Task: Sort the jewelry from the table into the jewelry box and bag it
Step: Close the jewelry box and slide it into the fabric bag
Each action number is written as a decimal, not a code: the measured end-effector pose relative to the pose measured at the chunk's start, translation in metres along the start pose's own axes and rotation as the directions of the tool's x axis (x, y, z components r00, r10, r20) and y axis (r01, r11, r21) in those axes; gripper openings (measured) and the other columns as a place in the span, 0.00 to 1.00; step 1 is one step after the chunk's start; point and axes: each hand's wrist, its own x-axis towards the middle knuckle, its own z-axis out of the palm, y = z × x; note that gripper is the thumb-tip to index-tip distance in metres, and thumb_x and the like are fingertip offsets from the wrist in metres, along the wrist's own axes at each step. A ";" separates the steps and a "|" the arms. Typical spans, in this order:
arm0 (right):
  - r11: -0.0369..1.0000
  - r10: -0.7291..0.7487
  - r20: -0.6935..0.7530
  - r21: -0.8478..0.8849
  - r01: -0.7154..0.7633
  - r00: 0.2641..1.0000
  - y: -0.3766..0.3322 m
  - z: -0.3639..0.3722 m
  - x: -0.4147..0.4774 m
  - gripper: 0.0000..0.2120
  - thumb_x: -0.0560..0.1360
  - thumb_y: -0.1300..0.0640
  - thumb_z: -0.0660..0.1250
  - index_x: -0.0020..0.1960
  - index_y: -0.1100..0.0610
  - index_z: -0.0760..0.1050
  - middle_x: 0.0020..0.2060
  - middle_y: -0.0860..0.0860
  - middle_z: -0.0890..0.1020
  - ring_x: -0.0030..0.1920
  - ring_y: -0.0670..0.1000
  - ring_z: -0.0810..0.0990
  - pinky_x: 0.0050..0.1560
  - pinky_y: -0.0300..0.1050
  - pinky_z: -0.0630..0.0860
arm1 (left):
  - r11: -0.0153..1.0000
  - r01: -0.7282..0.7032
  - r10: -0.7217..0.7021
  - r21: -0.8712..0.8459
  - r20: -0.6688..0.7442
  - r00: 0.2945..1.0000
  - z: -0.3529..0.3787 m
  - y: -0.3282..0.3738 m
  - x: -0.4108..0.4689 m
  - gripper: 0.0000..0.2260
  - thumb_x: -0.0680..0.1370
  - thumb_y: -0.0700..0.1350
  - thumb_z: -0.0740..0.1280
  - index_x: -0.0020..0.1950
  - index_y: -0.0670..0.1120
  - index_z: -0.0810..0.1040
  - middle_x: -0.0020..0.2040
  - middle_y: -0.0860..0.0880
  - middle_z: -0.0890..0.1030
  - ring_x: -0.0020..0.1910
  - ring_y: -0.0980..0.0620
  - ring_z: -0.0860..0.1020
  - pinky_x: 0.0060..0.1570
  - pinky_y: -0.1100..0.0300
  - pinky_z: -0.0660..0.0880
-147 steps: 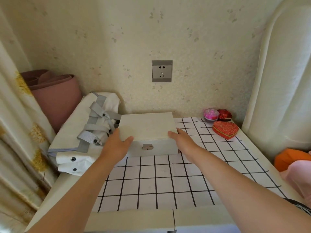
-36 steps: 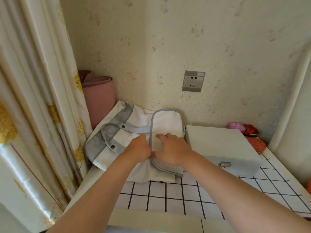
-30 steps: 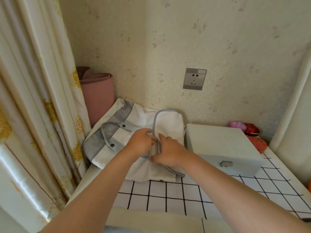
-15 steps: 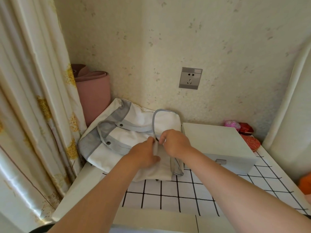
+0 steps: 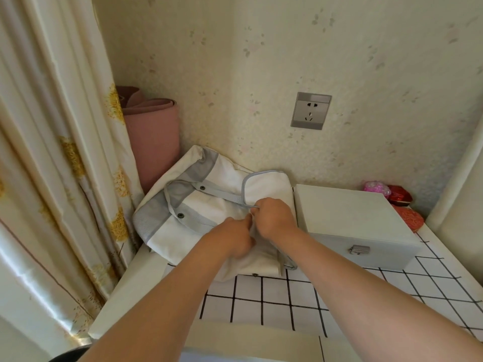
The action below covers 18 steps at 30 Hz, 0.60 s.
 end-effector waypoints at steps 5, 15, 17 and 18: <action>0.997 0.068 -0.051 0.052 -0.066 0.996 0.001 0.007 -0.004 0.14 0.82 0.56 0.60 0.38 0.57 0.73 0.45 0.59 0.83 0.49 0.59 0.80 0.42 0.45 0.68 | 0.998 0.007 -0.009 0.065 0.024 1.000 -0.001 0.007 -0.002 0.33 0.81 0.45 0.56 0.80 0.55 0.40 0.70 0.39 0.68 0.68 0.42 0.68 0.65 0.47 0.70; 0.986 0.160 -0.155 0.074 -0.150 0.975 -0.006 0.022 -0.007 0.12 0.83 0.56 0.56 0.41 0.55 0.70 0.44 0.56 0.82 0.44 0.57 0.78 0.40 0.47 0.66 | 0.990 -0.008 0.012 0.141 -0.026 1.000 0.008 0.009 0.002 0.30 0.80 0.42 0.56 0.80 0.48 0.49 0.69 0.46 0.71 0.70 0.45 0.63 0.66 0.46 0.69; 0.992 0.122 -0.108 0.043 -0.118 0.987 -0.001 0.019 -0.005 0.12 0.83 0.55 0.57 0.41 0.55 0.70 0.45 0.57 0.82 0.43 0.56 0.76 0.40 0.46 0.66 | 0.983 -0.013 0.024 0.181 -0.057 0.998 0.012 0.009 0.005 0.26 0.80 0.43 0.57 0.78 0.47 0.56 0.67 0.46 0.72 0.68 0.46 0.64 0.64 0.48 0.69; 0.996 0.087 -0.080 0.010 -0.087 0.993 0.002 0.018 -0.005 0.13 0.83 0.55 0.57 0.41 0.55 0.70 0.45 0.57 0.82 0.43 0.57 0.77 0.40 0.46 0.66 | 0.978 -0.023 0.040 0.209 -0.078 0.996 0.015 0.009 0.006 0.23 0.80 0.44 0.57 0.75 0.47 0.60 0.66 0.46 0.71 0.67 0.46 0.65 0.64 0.49 0.69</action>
